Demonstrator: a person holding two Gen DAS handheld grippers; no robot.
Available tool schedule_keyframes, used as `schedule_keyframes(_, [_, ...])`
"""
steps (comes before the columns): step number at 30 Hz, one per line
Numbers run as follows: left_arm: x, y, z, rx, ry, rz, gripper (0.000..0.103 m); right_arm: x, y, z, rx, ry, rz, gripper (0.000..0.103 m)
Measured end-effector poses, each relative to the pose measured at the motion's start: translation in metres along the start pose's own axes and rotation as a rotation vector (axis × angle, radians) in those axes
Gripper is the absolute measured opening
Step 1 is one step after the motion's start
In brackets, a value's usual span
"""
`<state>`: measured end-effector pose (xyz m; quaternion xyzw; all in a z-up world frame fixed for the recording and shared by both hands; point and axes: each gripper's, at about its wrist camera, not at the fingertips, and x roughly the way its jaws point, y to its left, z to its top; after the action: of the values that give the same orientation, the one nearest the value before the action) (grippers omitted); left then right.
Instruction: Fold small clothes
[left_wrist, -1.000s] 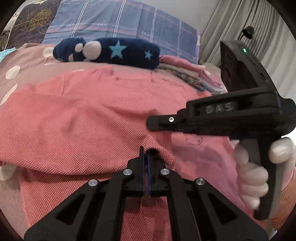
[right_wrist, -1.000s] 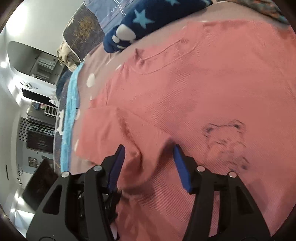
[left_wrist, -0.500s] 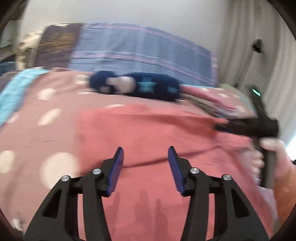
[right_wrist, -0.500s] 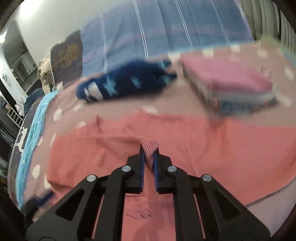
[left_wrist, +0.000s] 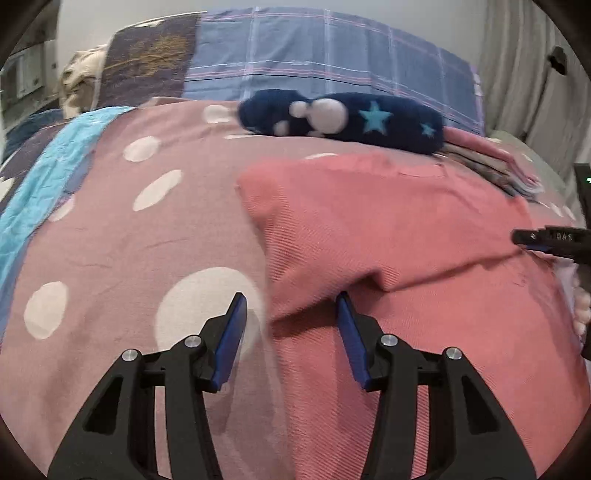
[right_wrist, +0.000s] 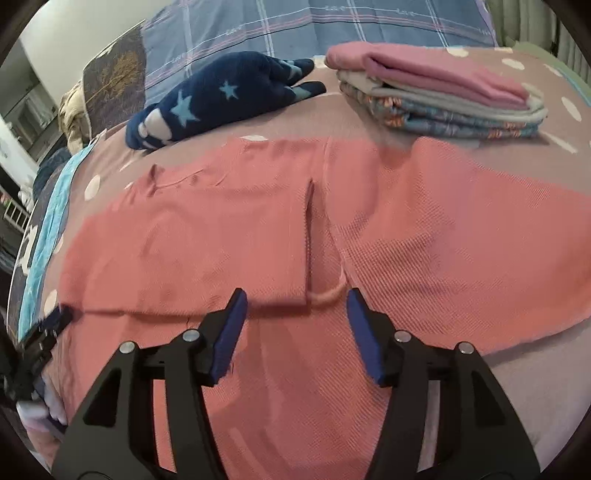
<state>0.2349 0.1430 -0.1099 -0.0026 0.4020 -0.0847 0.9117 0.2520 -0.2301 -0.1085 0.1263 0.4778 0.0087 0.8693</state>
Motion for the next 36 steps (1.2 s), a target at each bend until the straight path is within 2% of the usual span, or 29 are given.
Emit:
schedule_keyframes(1, [-0.002,0.005,-0.001,-0.025,-0.006,0.028,0.037,0.002,0.002,0.002,-0.005,-0.012,-0.012,0.040])
schedule_keyframes(2, [-0.002,0.013,-0.001,-0.055,-0.011,0.056,0.026,0.002,0.005,0.004,-0.014,-0.016,-0.022,0.002])
schedule_keyframes(4, [-0.005,0.025,0.000,-0.107,-0.021,0.035,0.026,-0.011,0.009,0.004,0.015,-0.054,-0.022,0.003])
schedule_keyframes(6, [-0.005,0.022,0.001,-0.083,-0.021,0.075,0.026,-0.039,0.023,-0.001,-0.031,-0.137,-0.001,0.003])
schedule_keyframes(7, [-0.005,0.017,0.001,-0.054,-0.022,0.101,0.026,-0.056,0.033,-0.006,-0.084,-0.189,-0.022,0.003])
schedule_keyframes(8, [-0.006,0.014,0.000,-0.035,-0.024,0.121,0.026,-0.064,0.037,-0.009,-0.115,-0.206,-0.046,0.003])
schedule_keyframes(11, [-0.005,0.014,0.000,-0.012,0.000,0.132,0.031,-0.049,0.031,-0.015,-0.151,-0.122,-0.184,0.004])
schedule_keyframes(12, [-0.005,0.015,-0.001,-0.005,0.012,0.132,0.034,-0.039,0.023,-0.017,-0.142,-0.088,-0.228,0.004])
schedule_keyframes(13, [-0.005,0.017,-0.001,0.000,0.019,0.131,0.035,-0.030,0.012,-0.018,-0.101,-0.061,-0.265,0.008])
schedule_keyframes(14, [-0.006,0.017,-0.001,0.004,0.018,0.122,0.035,-0.027,0.001,-0.020,-0.056,-0.050,-0.263,0.014])
schedule_keyframes(17, [-0.015,0.018,0.000,0.008,0.002,0.089,0.035,-0.032,-0.012,-0.022,0.021,-0.072,-0.192,0.021])
schedule_keyframes(20, [-0.015,0.021,0.001,-0.011,-0.010,0.031,0.035,-0.044,0.009,-0.011,-0.048,-0.121,-0.137,0.027])
schedule_keyframes(22, [-0.007,0.026,0.000,-0.044,0.010,-0.026,0.035,-0.046,0.041,0.001,-0.132,-0.120,-0.035,0.032])
schedule_keyframes(25, [-0.002,0.026,-0.002,-0.060,0.028,-0.071,0.034,-0.035,0.104,0.021,-0.283,-0.084,0.113,0.045])
schedule_keyframes(28, [-0.001,0.024,-0.004,-0.063,0.027,-0.101,0.034,-0.011,0.176,0.044,-0.415,-0.032,0.183,0.046])
schedule_keyframes(31, [0.002,0.022,-0.005,-0.060,0.030,-0.103,0.034,0.017,0.243,0.055,-0.523,0.057,0.204,0.047])
schedule_keyframes(34, [0.001,0.025,-0.006,-0.074,0.023,-0.123,0.034,0.044,0.317,0.054,-0.689,0.101,0.144,0.051])
schedule_keyframes(36, [0.001,0.029,-0.006,-0.092,0.020,-0.146,0.034,0.061,0.342,0.047,-0.769,0.126,0.094,0.053])
